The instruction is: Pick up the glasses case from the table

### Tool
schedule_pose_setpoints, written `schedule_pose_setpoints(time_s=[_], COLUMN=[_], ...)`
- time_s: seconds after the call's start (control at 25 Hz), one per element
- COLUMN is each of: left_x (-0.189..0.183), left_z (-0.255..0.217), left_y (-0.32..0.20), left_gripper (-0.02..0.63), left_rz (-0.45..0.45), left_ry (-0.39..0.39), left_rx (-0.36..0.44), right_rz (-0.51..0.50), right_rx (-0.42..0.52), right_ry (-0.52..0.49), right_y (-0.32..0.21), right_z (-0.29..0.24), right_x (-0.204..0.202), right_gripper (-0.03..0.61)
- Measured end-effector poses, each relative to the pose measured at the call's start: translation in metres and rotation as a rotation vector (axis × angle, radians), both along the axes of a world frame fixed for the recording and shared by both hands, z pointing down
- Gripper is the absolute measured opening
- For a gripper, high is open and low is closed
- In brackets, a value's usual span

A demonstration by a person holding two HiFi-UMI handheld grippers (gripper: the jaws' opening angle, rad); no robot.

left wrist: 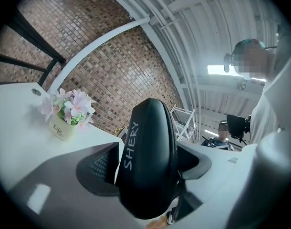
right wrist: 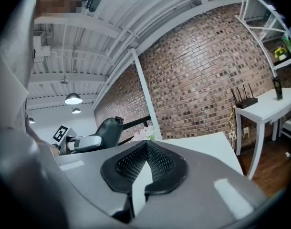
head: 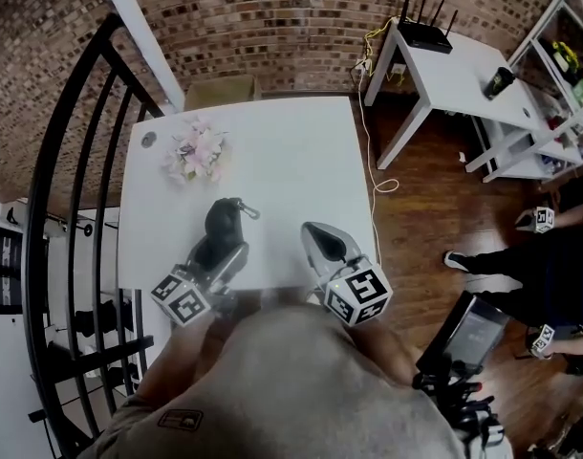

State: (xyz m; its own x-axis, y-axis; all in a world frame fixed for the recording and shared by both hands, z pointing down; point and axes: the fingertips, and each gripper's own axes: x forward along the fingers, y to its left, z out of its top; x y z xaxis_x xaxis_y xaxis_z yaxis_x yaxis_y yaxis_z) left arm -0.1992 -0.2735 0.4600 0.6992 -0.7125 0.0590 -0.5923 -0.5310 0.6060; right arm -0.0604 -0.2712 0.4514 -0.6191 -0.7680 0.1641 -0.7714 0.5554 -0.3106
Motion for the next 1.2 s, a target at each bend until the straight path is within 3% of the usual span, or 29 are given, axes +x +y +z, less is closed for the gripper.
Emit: schedule_pose_setpoints(time_s=[1.2], left_x=[0.0051], left_z=[0.0028], left_y=[-0.0078], left_gripper=[0.344], left_rz=[0.059], left_ry=[0.009], left_rx=[-0.003], right_rz=[0.028], right_rx=[-0.011], right_ry=[0.017], right_y=[-0.0092], right_z=[0.0084], right_x=[-0.0025], right_gripper=[0.011])
